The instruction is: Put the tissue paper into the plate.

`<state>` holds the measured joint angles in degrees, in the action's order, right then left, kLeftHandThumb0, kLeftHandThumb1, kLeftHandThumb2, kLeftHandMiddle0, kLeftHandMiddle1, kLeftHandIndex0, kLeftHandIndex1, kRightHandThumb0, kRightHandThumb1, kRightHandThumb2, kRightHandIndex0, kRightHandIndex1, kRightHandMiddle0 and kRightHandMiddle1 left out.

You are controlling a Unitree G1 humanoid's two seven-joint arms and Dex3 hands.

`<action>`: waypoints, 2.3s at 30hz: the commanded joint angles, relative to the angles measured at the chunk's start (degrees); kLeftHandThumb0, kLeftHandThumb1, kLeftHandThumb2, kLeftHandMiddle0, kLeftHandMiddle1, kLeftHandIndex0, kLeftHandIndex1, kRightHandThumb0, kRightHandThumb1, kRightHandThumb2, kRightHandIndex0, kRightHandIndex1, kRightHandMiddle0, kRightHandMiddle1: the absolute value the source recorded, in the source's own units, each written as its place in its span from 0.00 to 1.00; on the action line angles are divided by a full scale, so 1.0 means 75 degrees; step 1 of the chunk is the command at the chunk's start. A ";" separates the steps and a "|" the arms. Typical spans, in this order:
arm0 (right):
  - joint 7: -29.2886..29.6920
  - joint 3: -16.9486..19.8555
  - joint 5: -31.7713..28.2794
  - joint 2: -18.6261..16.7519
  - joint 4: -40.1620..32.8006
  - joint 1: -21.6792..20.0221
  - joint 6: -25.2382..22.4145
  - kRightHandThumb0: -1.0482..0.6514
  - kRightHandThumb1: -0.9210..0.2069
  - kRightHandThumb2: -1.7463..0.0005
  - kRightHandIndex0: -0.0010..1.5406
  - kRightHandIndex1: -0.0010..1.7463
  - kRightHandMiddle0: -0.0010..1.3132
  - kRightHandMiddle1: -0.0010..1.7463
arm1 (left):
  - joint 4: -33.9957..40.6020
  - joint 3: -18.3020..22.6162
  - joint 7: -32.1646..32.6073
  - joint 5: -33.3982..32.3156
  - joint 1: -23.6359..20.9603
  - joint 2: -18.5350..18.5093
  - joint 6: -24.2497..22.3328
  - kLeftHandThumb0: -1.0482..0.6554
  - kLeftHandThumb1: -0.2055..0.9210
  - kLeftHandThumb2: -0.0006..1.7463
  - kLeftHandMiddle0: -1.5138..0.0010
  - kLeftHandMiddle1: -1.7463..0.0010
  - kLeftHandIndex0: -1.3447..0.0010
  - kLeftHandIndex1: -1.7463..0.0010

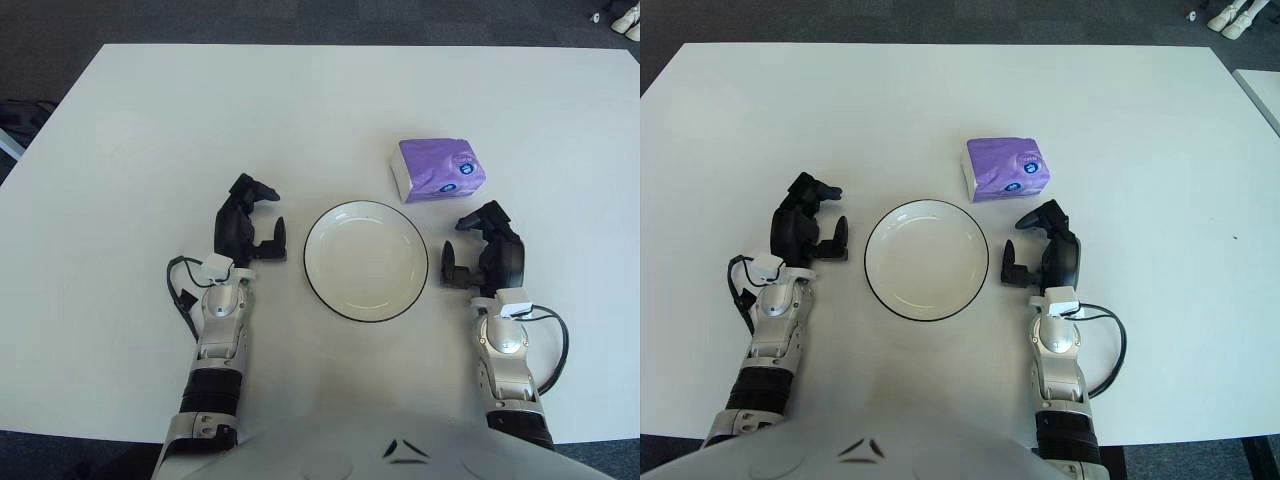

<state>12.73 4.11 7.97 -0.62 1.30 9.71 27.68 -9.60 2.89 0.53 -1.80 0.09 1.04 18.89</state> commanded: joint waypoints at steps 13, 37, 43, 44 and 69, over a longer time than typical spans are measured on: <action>0.0038 -0.0012 0.0128 -0.0028 0.0427 0.0328 -0.0151 0.61 0.86 0.03 0.62 0.93 0.48 1.00 | -0.0685 0.0007 0.0009 0.0051 0.0528 0.0009 -0.0300 0.61 0.22 0.90 0.42 0.11 0.56 0.00; 0.0173 0.0079 0.2145 0.1205 -0.0423 0.0750 -0.0176 0.11 0.28 0.50 0.01 0.31 0.01 0.45 | -0.0619 -0.0088 0.0209 0.0235 0.0591 0.0058 -0.0301 0.61 0.19 0.92 0.40 0.12 0.54 0.00; 0.0393 0.0278 0.2513 0.1610 -0.0228 0.0800 0.0072 0.03 0.22 0.57 0.00 0.05 0.00 0.10 | -0.0592 -0.0112 0.0228 0.0216 0.0594 0.0060 -0.0364 0.61 0.19 0.92 0.39 0.12 0.54 0.00; 0.0446 0.0300 0.2569 0.1652 -0.0191 0.0806 0.0110 0.02 0.20 0.59 0.00 0.03 0.00 0.06 | -0.0589 -0.0117 0.0232 0.0215 0.0594 0.0065 -0.0369 0.61 0.19 0.92 0.39 0.12 0.54 0.00; 0.3003 0.1062 0.4781 0.4056 0.0130 -0.0138 0.0853 0.00 0.12 0.74 0.00 0.00 0.00 0.00 | -0.0742 -0.0138 0.0184 0.0108 0.0486 0.0177 -0.0337 0.61 0.21 0.90 0.42 0.13 0.53 0.00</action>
<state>35.48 10.12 43.49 27.21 5.72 8.22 34.31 -9.29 2.19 1.87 -1.46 -0.10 1.85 18.12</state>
